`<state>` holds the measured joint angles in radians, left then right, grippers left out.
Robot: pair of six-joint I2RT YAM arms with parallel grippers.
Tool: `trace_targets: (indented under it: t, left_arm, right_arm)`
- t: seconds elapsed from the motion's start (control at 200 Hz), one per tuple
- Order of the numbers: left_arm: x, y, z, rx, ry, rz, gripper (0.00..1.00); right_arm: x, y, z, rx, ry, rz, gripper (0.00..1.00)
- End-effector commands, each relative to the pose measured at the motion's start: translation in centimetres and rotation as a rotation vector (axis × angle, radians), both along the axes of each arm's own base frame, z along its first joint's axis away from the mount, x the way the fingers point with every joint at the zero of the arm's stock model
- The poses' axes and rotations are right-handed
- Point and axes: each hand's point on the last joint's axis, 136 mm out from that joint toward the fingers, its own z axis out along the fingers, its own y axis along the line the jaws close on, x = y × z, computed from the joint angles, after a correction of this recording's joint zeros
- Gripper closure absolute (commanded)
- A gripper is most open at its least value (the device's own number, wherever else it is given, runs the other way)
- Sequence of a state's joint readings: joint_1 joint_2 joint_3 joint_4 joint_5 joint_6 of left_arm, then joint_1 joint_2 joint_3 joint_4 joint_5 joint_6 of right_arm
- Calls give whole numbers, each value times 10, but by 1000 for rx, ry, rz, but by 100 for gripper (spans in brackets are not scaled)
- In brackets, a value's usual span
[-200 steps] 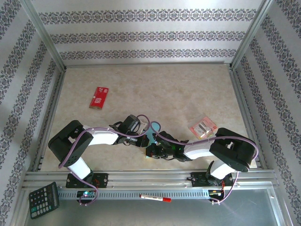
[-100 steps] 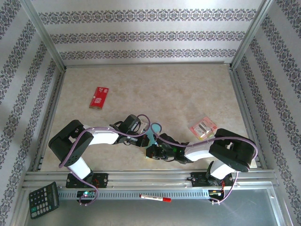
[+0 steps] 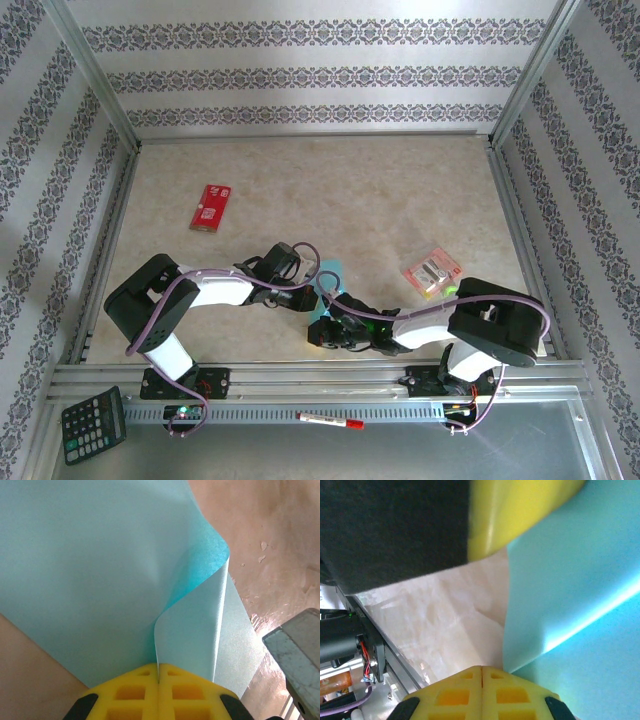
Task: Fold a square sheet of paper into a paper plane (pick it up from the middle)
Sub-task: Fold the triangle a second time at the center of the table.
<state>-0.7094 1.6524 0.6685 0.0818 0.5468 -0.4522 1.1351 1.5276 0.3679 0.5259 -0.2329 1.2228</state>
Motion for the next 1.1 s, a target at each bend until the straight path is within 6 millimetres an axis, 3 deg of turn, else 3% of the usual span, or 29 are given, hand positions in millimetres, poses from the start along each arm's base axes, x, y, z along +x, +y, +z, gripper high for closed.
trace_targets:
  t: [0.0, 0.16, 0.245, 0.27, 0.44, 0.555, 0.899, 1.094]
  left_arm:
    - [-4, 29, -32, 160, 36, 37, 100]
    - [-4, 28, -32, 157, 38, 33, 100]
    - [-5, 28, -32, 157, 39, 31, 100]
    - [-5, 29, -32, 158, 41, 31, 100]
    - [-5, 29, -33, 160, 41, 30, 100]
    - [-5, 29, -33, 161, 43, 29, 100]
    - [-5, 30, -32, 163, 38, 31, 100]
    - [-5, 30, -33, 170, 38, 31, 100]
  right_arm:
    - [1, -16, 0, -10, 16, -29, 100]
    - [30, -17, 27, 59, -50, -99, 100]
    - [37, -21, 24, 45, -52, -112, 100]
    - [43, -14, 33, 64, -65, -114, 100]
    - [50, -5, 25, 45, -48, -99, 100]
    - [49, -2, 15, 25, -29, -86, 100]
    - [23, -23, -21, -70, 52, -102, 100]
    - [14, -21, -17, -65, 49, -91, 100]
